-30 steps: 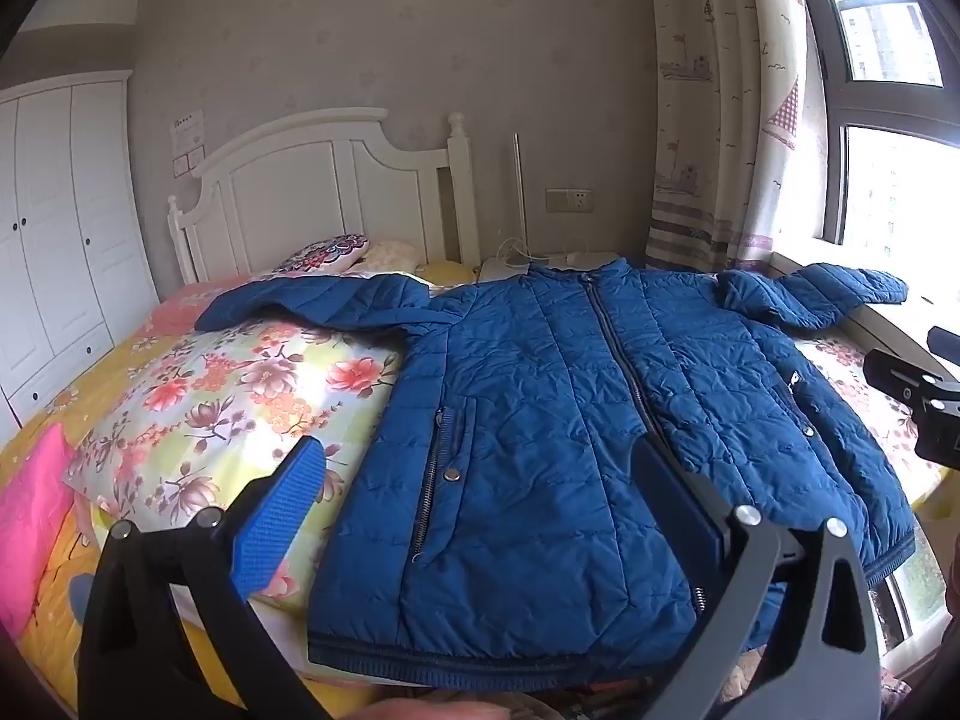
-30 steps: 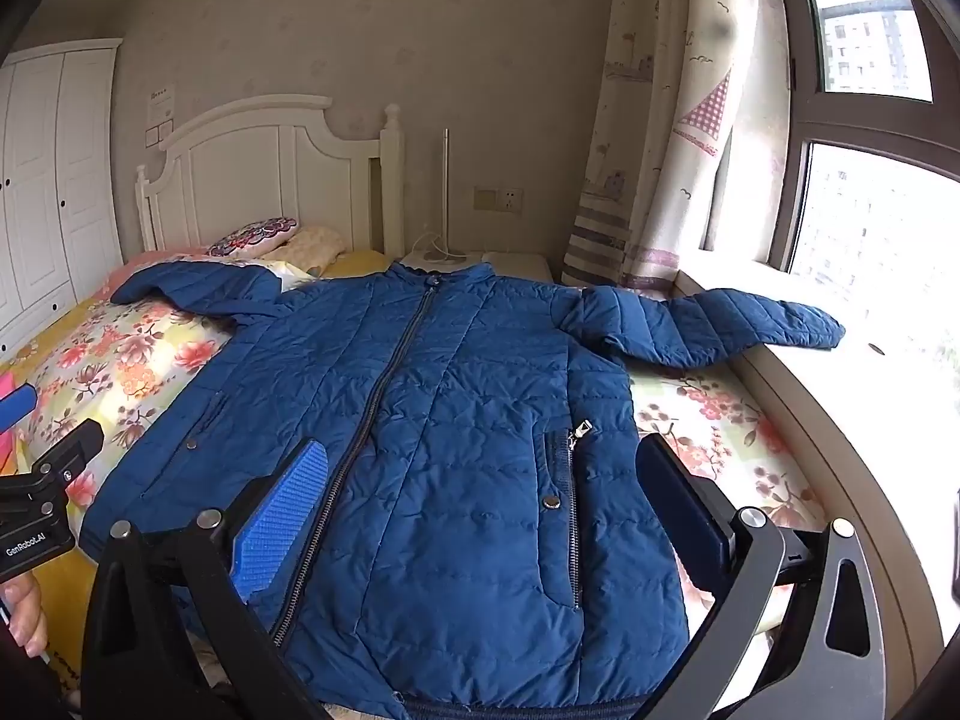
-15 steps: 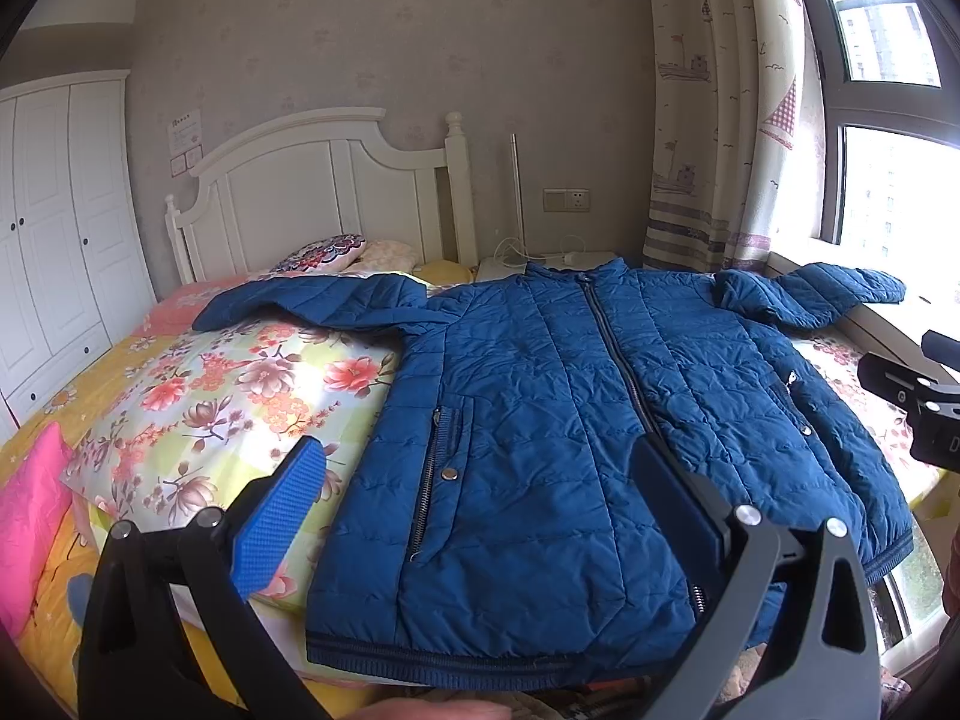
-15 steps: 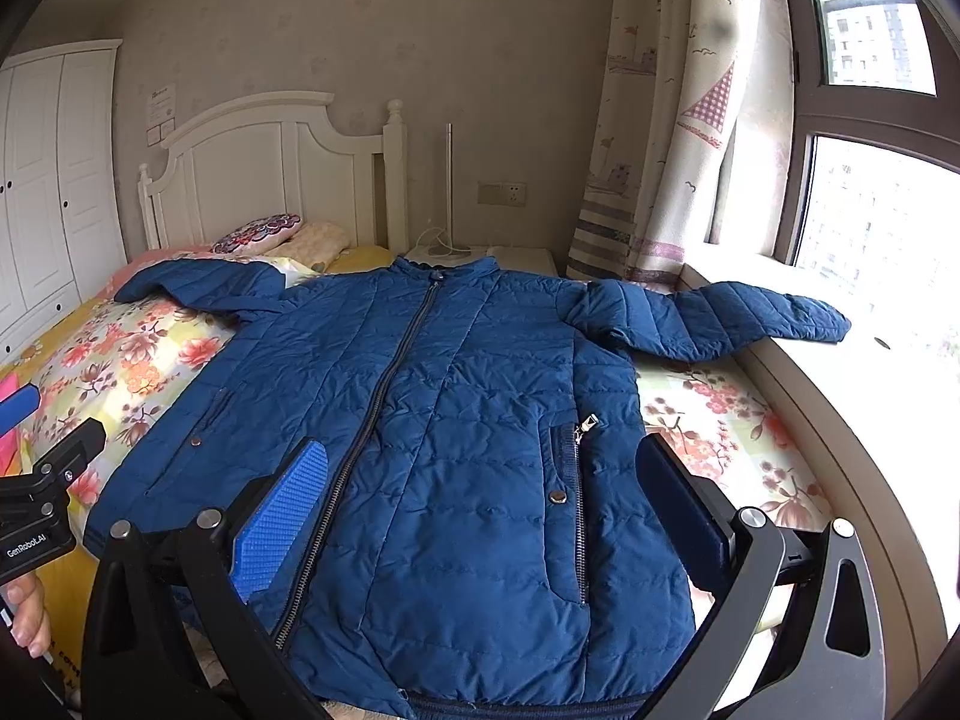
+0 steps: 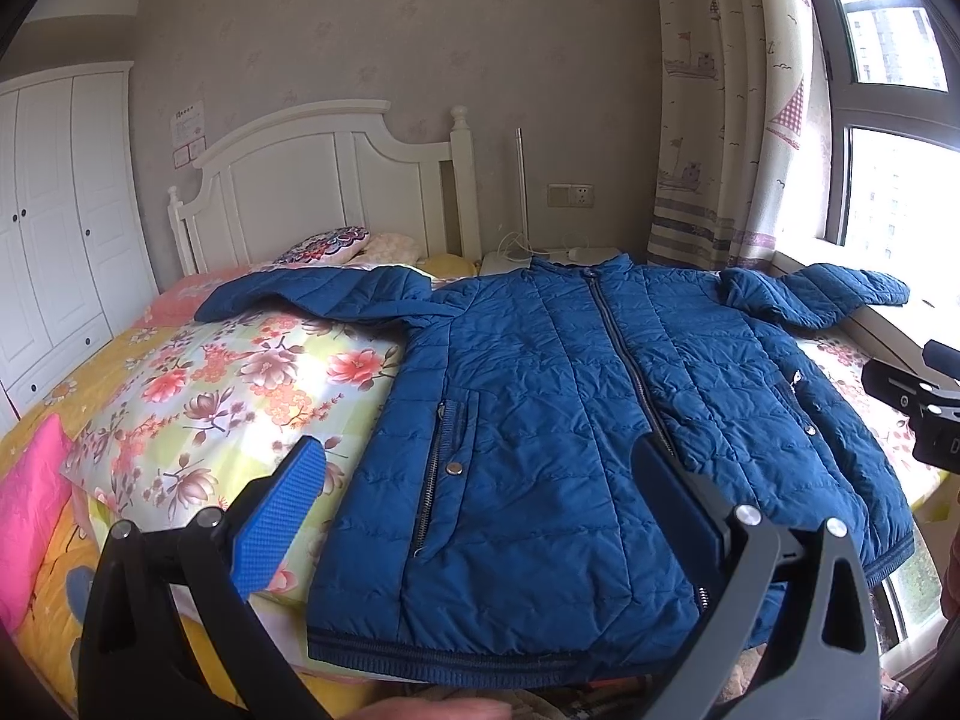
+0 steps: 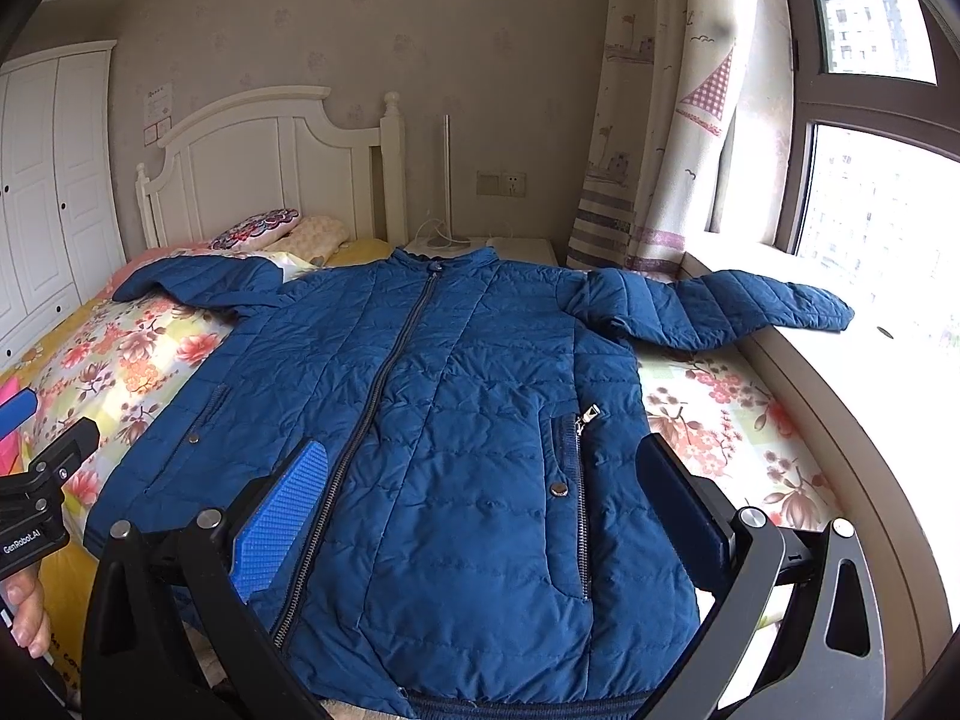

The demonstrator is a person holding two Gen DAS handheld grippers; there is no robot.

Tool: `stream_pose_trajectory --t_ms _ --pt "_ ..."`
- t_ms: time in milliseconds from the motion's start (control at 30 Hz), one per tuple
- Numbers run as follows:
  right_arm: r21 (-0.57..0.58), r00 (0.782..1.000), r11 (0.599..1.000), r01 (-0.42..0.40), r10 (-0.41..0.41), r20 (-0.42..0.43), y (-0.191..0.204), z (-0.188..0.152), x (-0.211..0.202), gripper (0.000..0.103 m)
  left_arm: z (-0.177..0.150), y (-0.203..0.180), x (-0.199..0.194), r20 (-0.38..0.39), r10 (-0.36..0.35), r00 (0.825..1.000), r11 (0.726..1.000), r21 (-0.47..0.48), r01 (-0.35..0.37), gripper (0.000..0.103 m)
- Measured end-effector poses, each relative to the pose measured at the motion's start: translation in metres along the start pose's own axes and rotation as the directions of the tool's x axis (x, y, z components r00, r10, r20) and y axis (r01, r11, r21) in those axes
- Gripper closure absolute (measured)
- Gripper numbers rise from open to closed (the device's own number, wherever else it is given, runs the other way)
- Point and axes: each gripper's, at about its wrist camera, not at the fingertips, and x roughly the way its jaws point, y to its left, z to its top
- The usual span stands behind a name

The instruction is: Fold large clothes

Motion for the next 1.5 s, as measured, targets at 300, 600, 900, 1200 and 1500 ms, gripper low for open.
stream_pose_trajectory --t_ms 300,600,900,1200,1500 --pt "0.018 1.000 1.000 0.008 -0.008 -0.018 -0.007 0.000 0.004 0.004 -0.001 0.002 0.001 0.000 0.000 1.000 1.000 0.000 0.000 0.002" --pt "0.023 1.000 1.000 0.018 -0.018 -0.004 -0.010 0.002 -0.003 0.004 -0.004 0.003 -0.004 0.010 0.006 1.000 1.000 0.000 -0.006 0.002" --pt "0.024 1.000 1.000 0.019 -0.019 -0.002 -0.012 0.003 -0.004 0.004 -0.005 0.004 -0.005 0.005 0.007 1.000 1.000 -0.003 -0.007 0.002" --pt "0.023 1.000 1.000 0.019 -0.019 -0.003 -0.012 0.003 -0.004 0.004 -0.005 0.004 -0.003 -0.012 0.006 1.000 1.000 -0.005 -0.006 0.002" --pt "0.012 1.000 1.000 0.014 -0.014 -0.007 -0.008 0.002 -0.004 0.004 -0.004 -0.001 0.000 -0.020 0.003 1.000 1.000 0.009 -0.003 0.002"
